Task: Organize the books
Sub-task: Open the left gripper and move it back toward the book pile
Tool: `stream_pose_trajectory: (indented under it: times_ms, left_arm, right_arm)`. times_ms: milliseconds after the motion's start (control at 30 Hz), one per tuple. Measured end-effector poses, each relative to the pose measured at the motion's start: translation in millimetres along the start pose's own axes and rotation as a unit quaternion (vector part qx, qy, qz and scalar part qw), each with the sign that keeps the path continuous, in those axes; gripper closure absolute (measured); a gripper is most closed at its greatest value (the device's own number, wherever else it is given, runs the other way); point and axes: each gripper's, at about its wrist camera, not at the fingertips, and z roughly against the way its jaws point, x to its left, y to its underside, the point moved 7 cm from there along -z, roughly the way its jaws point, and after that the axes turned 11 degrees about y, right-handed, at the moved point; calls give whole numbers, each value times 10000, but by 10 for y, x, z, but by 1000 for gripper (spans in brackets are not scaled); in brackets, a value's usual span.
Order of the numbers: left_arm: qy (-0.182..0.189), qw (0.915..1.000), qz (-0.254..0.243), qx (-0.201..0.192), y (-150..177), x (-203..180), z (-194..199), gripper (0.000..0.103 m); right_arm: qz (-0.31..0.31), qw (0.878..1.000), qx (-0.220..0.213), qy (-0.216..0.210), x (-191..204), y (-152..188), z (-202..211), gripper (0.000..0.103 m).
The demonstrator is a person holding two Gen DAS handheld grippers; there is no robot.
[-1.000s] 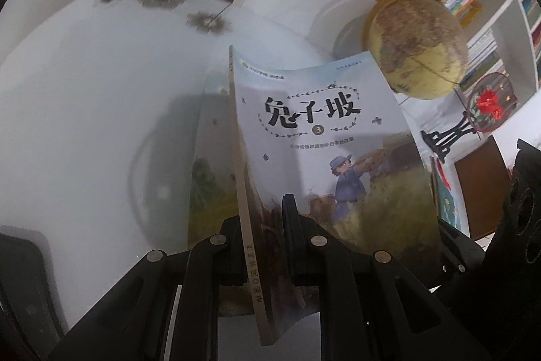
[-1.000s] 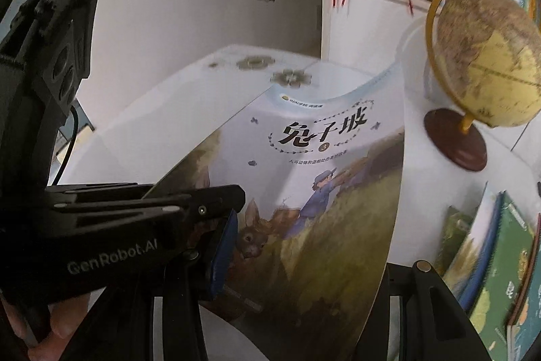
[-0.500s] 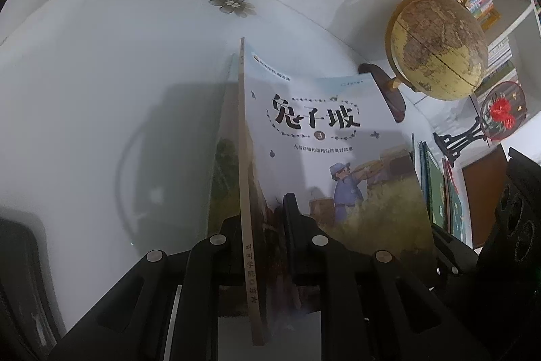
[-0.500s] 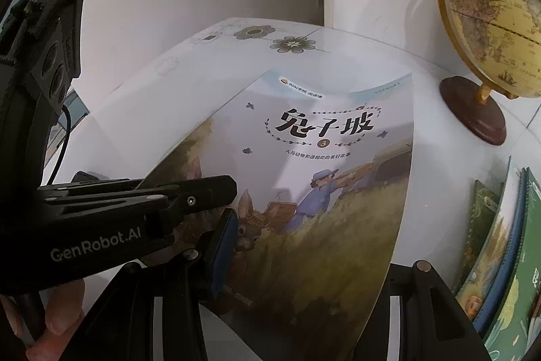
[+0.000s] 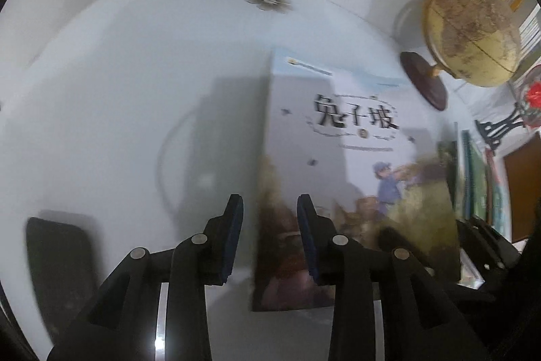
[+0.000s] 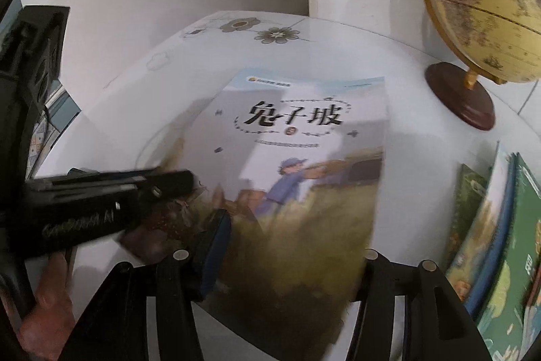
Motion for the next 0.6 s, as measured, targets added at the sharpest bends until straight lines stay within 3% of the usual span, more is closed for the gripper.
stream_pose_trajectory:
  times_ms: [167,300,500,600]
  left_arm:
    - [30,9999,-4,137,-14,38,-89,73]
    - [-51,9993,-287,220,-110,-115,-217,72]
    - [-297,9974,-599,282,-67,-299,-254,71]
    - [-543,9967,-572,174,-44,-270,-93,71]
  right_arm:
    - [-246,9997,38,9,-145,147,140,50]
    - [-478,9988,96,-20,-314,278,233,50]
    - [-749,9972,9,75,-567,406,475,50]
    - [-821,9965,-72,144,-668,449,630,50]
